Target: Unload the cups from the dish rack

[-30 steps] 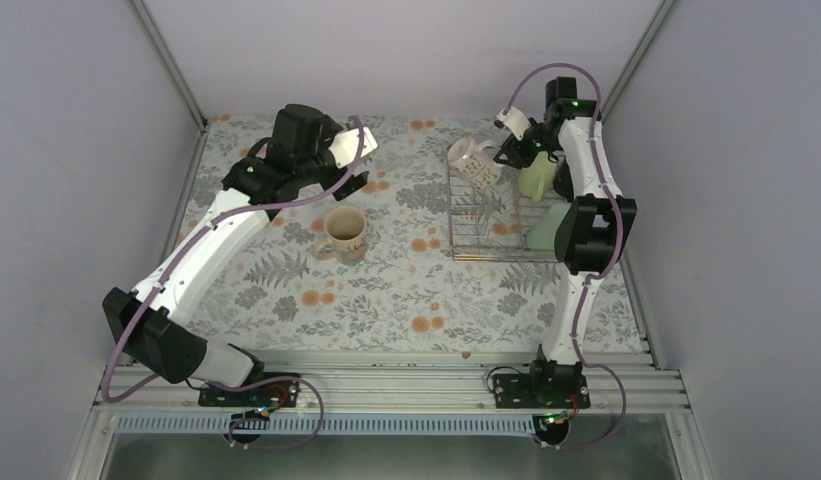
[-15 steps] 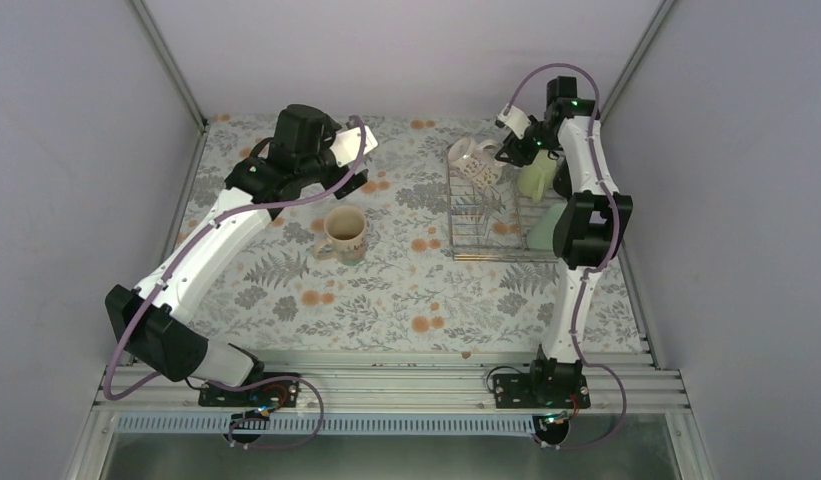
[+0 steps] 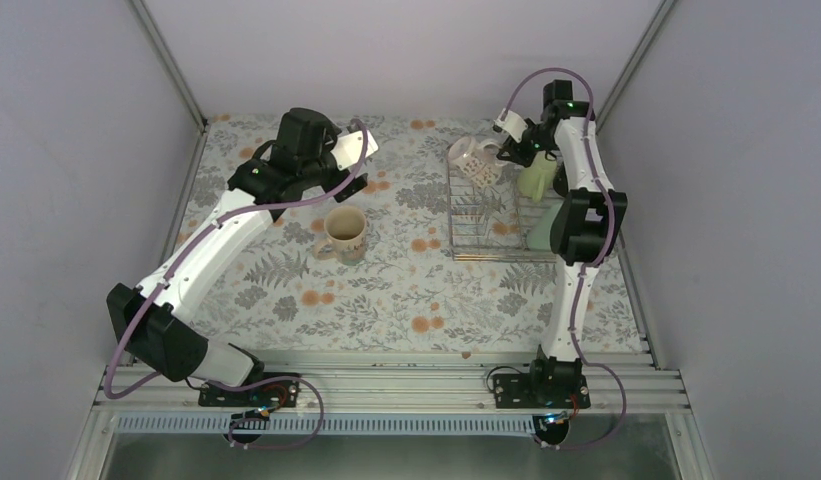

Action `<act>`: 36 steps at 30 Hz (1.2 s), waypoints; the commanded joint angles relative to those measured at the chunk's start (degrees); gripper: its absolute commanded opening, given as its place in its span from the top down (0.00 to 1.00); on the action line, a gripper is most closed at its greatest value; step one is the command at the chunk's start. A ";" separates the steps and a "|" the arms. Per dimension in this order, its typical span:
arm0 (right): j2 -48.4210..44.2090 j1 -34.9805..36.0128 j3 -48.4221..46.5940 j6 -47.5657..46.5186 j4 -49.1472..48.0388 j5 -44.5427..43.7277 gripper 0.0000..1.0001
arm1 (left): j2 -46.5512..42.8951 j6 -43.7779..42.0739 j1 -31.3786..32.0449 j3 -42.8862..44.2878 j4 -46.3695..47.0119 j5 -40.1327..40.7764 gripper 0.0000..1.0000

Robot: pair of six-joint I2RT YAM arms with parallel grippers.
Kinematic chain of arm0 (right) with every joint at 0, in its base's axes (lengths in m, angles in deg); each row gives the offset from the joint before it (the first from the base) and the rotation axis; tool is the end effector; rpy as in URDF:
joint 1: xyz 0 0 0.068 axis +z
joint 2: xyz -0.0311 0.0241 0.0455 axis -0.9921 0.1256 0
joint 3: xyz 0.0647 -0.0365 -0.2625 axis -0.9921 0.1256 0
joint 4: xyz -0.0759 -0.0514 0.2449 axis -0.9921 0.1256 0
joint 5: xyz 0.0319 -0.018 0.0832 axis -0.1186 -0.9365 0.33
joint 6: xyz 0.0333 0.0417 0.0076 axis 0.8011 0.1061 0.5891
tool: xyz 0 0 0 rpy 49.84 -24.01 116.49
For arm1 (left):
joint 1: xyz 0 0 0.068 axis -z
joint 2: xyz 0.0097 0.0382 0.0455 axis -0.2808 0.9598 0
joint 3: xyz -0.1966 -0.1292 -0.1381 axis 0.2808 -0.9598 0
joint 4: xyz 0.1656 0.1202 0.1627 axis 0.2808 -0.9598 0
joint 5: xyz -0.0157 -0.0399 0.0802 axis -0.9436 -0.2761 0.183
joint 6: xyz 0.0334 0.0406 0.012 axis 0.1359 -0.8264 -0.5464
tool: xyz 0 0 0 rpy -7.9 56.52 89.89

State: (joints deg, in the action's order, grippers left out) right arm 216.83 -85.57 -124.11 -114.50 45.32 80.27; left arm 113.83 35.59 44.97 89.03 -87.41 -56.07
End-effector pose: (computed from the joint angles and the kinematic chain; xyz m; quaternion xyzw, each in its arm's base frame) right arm 0.4882 -0.0065 0.2586 -0.4989 0.8093 0.1091 0.2901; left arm 0.2809 -0.1532 0.3826 0.4727 0.7396 0.0344 0.4778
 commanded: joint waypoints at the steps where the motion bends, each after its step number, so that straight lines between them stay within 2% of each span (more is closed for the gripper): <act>1: -4.28 -0.55 0.79 -1.74 3.10 2.36 0.88 | -0.86 0.66 0.32 -0.11 0.90 -0.04 0.00; 3: -4.99 -0.55 0.77 -2.45 4.43 3.12 0.95 | -1.03 0.72 0.49 -0.11 0.82 0.01 0.00; 5: -5.26 -0.55 0.73 -3.09 5.86 4.01 0.97 | -1.18 0.84 0.60 -0.14 0.71 0.02 0.00; 9: -5.50 -0.51 0.58 -2.99 8.90 5.07 0.97 | -1.75 0.83 0.85 -0.70 0.66 -0.16 0.00; 16: -14.71 -0.55 9.63 -4.22 7.76 7.10 0.96 | -0.96 0.90 1.63 0.56 0.39 -1.50 0.00; 23: -21.06 -0.38 11.46 -4.53 8.71 8.18 0.96 | 2.71 1.12 4.29 3.64 -0.47 -1.92 0.00; 31: -24.60 0.13 14.88 -4.94 8.94 8.73 0.96 | 4.94 1.10 6.09 5.41 -0.76 -1.61 0.00; 36: -23.48 0.57 16.57 -3.89 8.00 8.15 0.96 | 5.36 1.10 6.17 5.10 -0.75 -0.93 0.00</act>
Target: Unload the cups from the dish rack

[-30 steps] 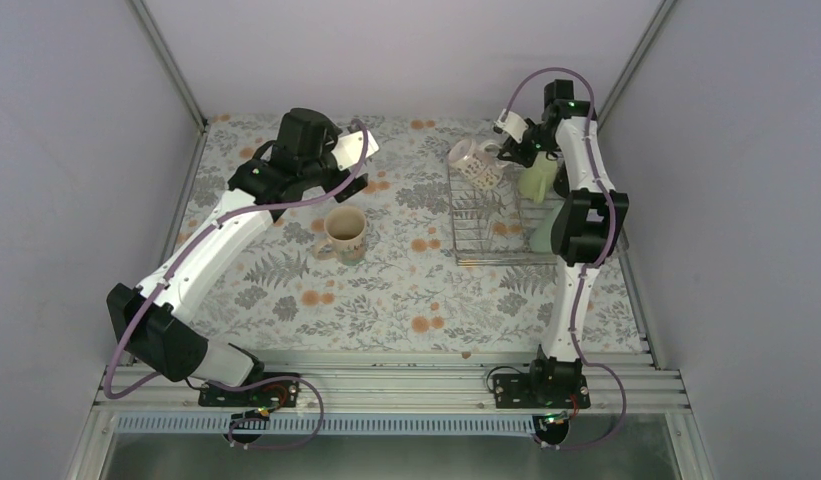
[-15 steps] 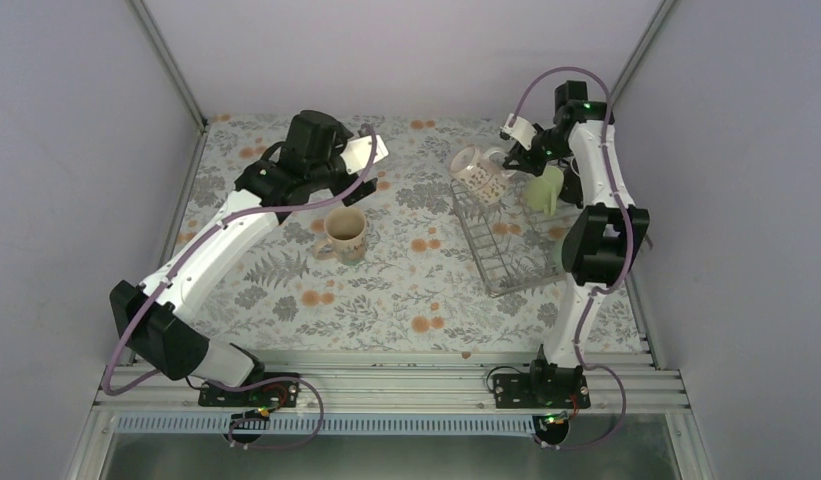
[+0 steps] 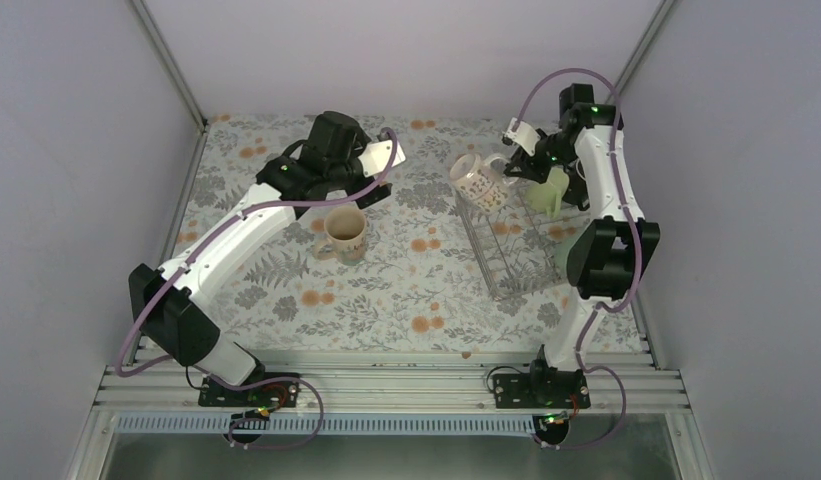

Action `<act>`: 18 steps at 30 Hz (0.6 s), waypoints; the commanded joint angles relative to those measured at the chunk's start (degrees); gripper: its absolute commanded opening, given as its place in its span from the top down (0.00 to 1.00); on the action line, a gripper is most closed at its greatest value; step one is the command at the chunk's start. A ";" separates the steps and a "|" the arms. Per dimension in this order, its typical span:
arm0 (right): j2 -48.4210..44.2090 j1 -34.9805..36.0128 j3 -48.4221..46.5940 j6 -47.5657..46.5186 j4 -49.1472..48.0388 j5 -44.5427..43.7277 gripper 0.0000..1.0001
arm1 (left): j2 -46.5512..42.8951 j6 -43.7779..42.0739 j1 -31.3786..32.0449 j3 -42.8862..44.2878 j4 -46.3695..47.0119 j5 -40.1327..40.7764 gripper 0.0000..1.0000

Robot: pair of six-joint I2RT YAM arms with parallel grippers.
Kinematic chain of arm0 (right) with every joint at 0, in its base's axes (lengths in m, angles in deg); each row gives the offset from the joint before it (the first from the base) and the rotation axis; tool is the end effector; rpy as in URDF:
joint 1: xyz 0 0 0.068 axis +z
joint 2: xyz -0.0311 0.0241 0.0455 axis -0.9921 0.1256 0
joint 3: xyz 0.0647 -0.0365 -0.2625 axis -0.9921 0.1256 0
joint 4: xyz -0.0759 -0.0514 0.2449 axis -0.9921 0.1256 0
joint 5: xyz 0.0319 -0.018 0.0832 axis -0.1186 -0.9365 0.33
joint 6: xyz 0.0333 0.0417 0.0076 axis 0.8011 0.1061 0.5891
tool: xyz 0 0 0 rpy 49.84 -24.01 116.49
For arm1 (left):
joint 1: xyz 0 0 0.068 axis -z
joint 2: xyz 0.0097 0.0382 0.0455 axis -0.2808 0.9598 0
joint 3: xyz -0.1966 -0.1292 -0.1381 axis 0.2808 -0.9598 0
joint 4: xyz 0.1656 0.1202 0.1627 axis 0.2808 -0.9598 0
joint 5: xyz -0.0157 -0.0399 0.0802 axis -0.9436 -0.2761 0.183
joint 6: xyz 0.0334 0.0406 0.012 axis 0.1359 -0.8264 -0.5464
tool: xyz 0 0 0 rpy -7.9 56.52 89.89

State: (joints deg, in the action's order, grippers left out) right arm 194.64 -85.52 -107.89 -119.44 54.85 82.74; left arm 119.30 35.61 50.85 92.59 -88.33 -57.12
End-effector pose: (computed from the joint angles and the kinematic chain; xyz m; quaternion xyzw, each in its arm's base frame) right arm 0.3893 0.0000 0.3361 -0.5300 0.7890 0.1318 0.2814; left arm 0.2832 -0.1954 0.3722 0.5201 0.7214 0.0012 0.4573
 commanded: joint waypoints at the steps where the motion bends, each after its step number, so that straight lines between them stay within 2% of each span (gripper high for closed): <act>1: -0.46 0.49 0.29 1.17 -1.22 5.45 0.96 | -0.17 1.11 0.26 1.29 0.28 0.12 0.00; 9: -0.48 1.81 0.12 1.35 -0.58 7.48 0.96 | -1.36 0.10 0.35 1.14 0.38 0.64 0.00; 18: -4.60 6.36 6.73 1.81 -0.72 1.60 0.96 | 0.92 0.46 1.23 4.17 -0.56 -4.03 0.00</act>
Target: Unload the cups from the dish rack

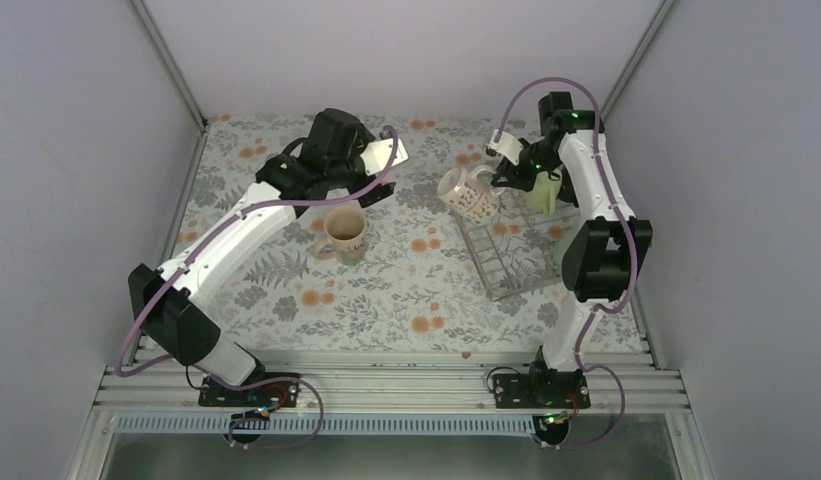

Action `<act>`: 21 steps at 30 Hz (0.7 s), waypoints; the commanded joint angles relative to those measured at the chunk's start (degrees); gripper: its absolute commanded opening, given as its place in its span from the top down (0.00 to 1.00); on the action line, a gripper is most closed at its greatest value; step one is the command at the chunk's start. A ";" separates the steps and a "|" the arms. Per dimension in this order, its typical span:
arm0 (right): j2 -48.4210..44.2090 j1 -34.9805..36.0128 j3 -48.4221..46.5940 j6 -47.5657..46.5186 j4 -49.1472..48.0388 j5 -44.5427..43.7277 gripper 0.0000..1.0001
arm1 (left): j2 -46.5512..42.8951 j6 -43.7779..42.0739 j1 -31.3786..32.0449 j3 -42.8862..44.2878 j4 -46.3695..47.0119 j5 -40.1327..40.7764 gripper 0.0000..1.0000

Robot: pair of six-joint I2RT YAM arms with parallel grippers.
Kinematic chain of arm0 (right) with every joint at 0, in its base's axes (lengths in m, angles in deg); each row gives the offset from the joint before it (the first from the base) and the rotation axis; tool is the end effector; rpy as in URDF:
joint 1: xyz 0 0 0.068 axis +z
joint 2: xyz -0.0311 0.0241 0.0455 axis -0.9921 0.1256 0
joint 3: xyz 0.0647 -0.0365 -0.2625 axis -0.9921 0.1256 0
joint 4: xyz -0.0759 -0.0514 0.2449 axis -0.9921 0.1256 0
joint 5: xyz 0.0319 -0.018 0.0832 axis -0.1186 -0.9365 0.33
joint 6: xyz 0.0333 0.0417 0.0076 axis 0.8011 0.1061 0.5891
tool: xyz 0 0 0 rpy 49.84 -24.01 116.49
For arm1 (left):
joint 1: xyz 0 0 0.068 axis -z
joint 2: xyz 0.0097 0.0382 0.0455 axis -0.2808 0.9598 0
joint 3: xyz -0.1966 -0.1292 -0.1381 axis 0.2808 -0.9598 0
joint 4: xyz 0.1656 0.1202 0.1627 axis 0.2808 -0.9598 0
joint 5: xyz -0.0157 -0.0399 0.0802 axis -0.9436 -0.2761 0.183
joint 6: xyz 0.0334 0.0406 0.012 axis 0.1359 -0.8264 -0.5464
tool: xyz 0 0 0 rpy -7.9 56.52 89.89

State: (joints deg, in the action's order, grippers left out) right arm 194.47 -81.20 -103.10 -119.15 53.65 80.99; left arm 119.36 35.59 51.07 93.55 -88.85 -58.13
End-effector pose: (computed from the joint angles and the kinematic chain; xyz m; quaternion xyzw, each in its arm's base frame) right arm 0.3869 0.0283 0.3143 -0.5537 0.7823 0.1463 0.2452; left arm 0.2819 -0.1969 0.3767 0.5239 0.7166 -0.0073 0.4603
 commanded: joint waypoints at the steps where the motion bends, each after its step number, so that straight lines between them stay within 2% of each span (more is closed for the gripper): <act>1: -4.80 2.14 2.72 1.84 0.19 2.95 0.96 | 1.32 0.46 1.27 4.21 -0.09 -3.55 0.00; 5: -7.54 2.21 6.42 2.45 -2.17 2.80 0.96 | 4.63 1.65 2.06 10.35 -0.33 -8.24 0.00; 10: -11.90 2.21 12.37 4.45 -6.60 5.14 0.96 | 11.30 6.76 2.06 18.96 2.08 -19.90 0.00; 15: -18.81 2.20 21.84 8.68 -16.99 7.53 0.96 | 21.81 11.03 2.15 30.78 -2.40 -31.86 0.00; 21: -25.10 2.16 31.56 13.81 -28.22 6.74 0.96 | 25.72 12.43 2.41 32.70 0.44 -37.76 0.00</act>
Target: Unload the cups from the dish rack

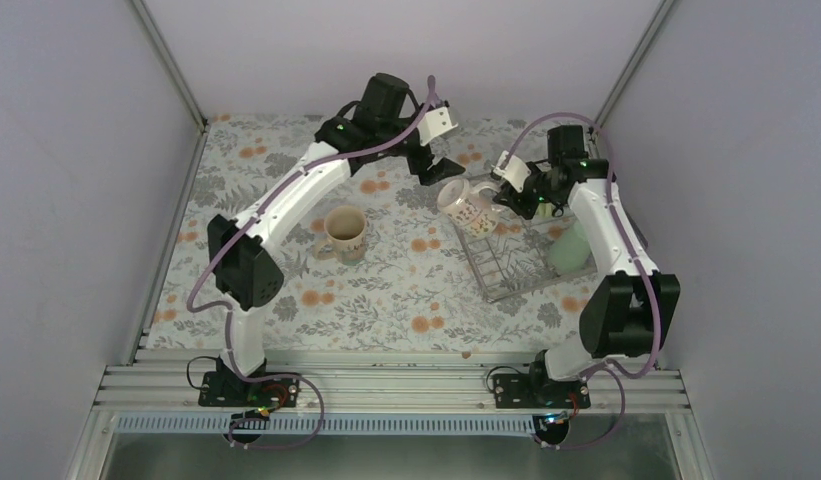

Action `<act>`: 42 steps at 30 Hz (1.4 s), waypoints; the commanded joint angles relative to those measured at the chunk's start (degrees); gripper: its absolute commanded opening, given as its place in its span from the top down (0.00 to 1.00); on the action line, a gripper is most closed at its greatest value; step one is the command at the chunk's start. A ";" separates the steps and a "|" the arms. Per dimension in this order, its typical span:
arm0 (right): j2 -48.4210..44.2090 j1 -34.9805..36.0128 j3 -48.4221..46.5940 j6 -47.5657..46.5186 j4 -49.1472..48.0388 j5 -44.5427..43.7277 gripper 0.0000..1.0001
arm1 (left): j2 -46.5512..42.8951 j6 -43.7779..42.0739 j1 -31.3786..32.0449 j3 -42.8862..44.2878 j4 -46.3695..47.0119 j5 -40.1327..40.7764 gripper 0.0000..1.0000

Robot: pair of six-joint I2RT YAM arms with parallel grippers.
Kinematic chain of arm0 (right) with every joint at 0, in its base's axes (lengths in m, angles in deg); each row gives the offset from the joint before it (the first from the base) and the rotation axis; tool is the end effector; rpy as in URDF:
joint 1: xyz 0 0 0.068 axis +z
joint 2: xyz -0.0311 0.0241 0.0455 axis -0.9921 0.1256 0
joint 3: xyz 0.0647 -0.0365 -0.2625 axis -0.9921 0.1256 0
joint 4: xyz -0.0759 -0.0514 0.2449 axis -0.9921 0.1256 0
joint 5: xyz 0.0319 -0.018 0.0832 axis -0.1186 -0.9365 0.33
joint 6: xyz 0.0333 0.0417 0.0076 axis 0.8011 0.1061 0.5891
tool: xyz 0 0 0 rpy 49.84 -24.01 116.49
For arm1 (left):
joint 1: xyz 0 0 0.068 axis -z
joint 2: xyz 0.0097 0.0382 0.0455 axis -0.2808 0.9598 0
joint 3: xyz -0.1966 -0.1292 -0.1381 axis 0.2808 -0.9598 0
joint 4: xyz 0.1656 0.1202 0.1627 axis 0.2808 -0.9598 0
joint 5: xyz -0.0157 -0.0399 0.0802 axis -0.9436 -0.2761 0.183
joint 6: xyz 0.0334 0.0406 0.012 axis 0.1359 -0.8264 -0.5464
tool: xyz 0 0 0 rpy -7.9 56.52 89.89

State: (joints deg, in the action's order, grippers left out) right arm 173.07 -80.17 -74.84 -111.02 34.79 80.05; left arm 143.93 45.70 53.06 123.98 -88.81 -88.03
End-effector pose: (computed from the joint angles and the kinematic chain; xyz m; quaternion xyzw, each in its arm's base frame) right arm 0.3151 0.0315 0.3092 -0.5169 0.7882 0.1086 0.3159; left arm 0.3479 -0.2830 0.3937 0.5530 0.6342 -0.2789 0.4628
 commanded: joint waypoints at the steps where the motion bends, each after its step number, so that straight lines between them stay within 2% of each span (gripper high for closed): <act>1: -4.21 1.16 4.16 6.51 -10.83 7.73 0.96 | 1.76 2.28 0.43 2.93 0.10 -8.74 0.00; 12: -6.24 1.12 5.31 8.76 -14.23 10.09 0.96 | 5.20 2.72 1.06 2.35 1.28 -15.05 0.00; 24: -7.63 1.32 1.26 10.05 -12.47 12.96 0.96 | 8.96 2.30 2.62 6.03 -0.46 -15.45 0.02; 32: -8.33 1.35 -0.56 10.39 -10.86 15.05 0.96 | 10.83 2.74 2.88 8.24 -0.88 -16.35 0.10; 42: -9.74 1.83 -1.42 9.78 -9.26 15.33 0.96 | 13.05 2.41 3.15 11.81 -3.82 -16.60 0.38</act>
State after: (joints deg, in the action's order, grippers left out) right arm 166.03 -79.03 -72.85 -102.50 27.94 88.66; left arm 154.75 48.83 55.66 133.27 -91.10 -103.28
